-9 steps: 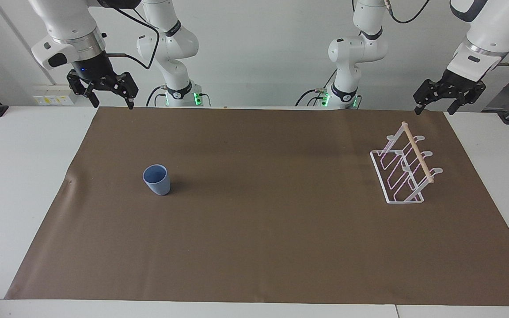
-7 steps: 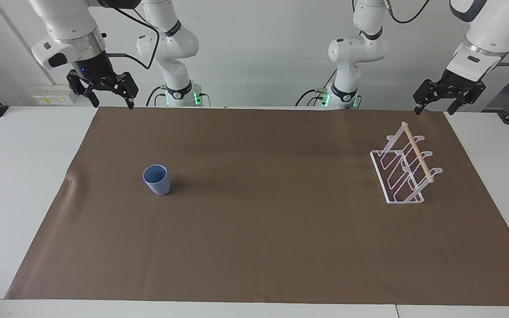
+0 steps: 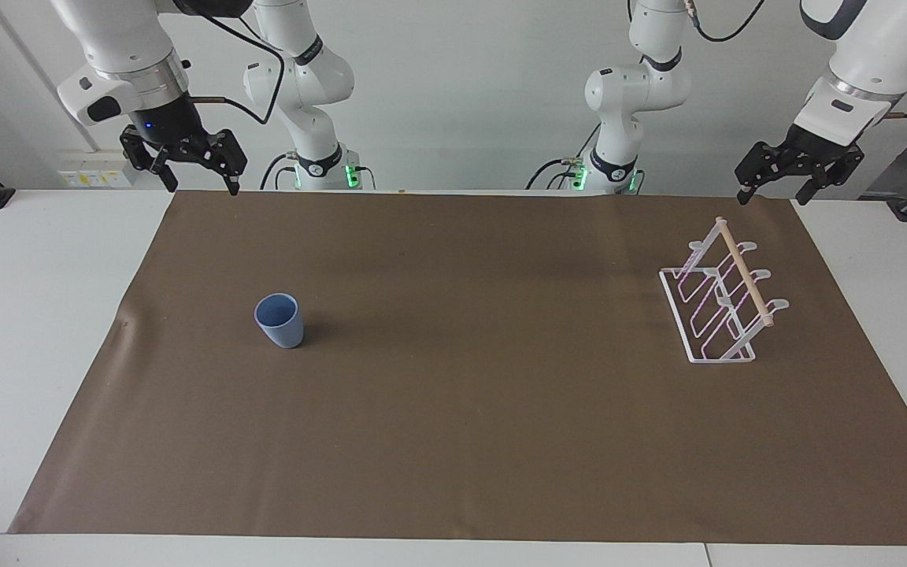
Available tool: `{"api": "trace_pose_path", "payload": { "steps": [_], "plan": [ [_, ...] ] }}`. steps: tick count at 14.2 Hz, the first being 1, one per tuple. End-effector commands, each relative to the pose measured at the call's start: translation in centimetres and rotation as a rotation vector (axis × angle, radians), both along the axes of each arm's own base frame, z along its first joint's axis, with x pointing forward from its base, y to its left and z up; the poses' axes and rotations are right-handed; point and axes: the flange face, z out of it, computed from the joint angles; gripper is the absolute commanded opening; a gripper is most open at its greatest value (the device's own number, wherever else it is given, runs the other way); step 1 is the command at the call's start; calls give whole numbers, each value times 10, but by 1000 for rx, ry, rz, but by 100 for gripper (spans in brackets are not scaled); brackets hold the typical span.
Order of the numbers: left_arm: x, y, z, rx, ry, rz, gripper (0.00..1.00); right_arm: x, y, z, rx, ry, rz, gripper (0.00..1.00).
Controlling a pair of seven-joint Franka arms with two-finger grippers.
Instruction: Hang cup on cup holder
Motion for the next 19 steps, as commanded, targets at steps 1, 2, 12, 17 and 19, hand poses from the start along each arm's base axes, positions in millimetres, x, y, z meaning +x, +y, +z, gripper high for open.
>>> {"api": "trace_pose_path", "payload": {
  "steps": [1,2,12,17,19],
  "plan": [
    [-3,-2,0,13,-5,-7,100,-8,-1,-1,4,-6,0,100],
    [-2,-1,1,13,-6,-5,100,-7,-1,-2,4,-12,-1,100],
    [-4,-2,0,13,4,-2,100,-19,-9,-20,11,-3,-7,100],
    [-5,1,0,13,4,4,100,-19,-11,-29,13,-19,-7,100],
    [-5,1,0,13,4,4,100,-17,-11,-33,13,-33,-4,100]
  ]
}}
